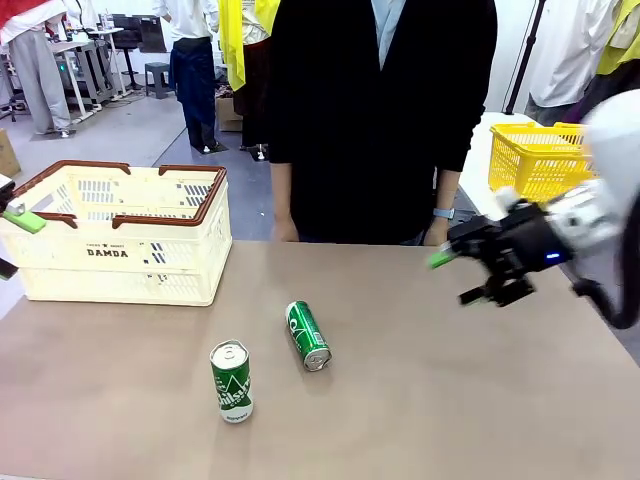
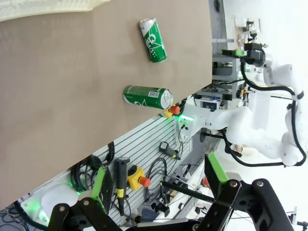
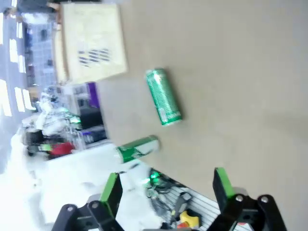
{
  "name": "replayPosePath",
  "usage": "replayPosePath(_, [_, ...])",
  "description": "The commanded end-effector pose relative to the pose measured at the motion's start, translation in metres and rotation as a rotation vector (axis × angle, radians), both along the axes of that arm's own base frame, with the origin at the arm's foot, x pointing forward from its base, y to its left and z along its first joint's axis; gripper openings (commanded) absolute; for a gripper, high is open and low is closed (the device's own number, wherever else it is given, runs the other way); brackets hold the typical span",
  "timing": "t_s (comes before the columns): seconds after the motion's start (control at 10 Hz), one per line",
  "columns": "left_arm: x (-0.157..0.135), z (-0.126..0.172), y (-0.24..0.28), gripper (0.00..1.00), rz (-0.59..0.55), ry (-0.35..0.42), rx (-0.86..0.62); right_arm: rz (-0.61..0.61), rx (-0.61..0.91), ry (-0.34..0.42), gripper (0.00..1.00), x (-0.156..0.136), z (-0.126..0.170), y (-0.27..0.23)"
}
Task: Place the drinks into the Shopping basket.
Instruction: Pick up one drink and place it into the Shopping basket.
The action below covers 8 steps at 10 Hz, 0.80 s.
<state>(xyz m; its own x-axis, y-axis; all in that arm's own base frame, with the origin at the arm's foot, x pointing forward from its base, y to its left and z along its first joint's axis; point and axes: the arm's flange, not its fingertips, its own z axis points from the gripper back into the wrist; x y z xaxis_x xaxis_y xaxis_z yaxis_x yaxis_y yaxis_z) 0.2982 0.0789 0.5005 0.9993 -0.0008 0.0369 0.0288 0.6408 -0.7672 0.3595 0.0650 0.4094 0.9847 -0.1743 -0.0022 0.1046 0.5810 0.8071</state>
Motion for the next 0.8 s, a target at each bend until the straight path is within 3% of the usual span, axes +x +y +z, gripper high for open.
replayPosePath(0.0, [-0.002,0.001,-0.001,1.0,-0.001,-0.001,-0.012,-0.067,0.022,0.017,1.0,-0.039,-0.043,-0.027])
replayPosePath(0.1, [-0.002,0.001,-0.001,1.0,-0.001,-0.001,-0.012,0.0,0.0,0.0,1.0,0.0,0.0,0.0])
replayPosePath(0.3, [-0.002,0.001,-0.001,1.0,-0.001,-0.001,-0.012,0.0,0.0,0.0,1.0,0.0,0.0,0.0])
replayPosePath(0.4, [-0.002,0.001,-0.001,1.0,-0.001,-0.001,-0.012,-0.024,0.021,0.009,1.0,0.002,-0.006,-0.027])
replayPosePath(0.5, [-0.002,0.001,-0.001,1.0,-0.001,-0.001,-0.012,0.038,0.162,0.05,1.0,0.004,-0.001,-0.045])
replayPosePath(0.7, [-0.002,0.001,-0.001,1.0,-0.001,-0.001,-0.012,0.17,0.353,0.187,1.0,-0.027,0.001,-0.106])
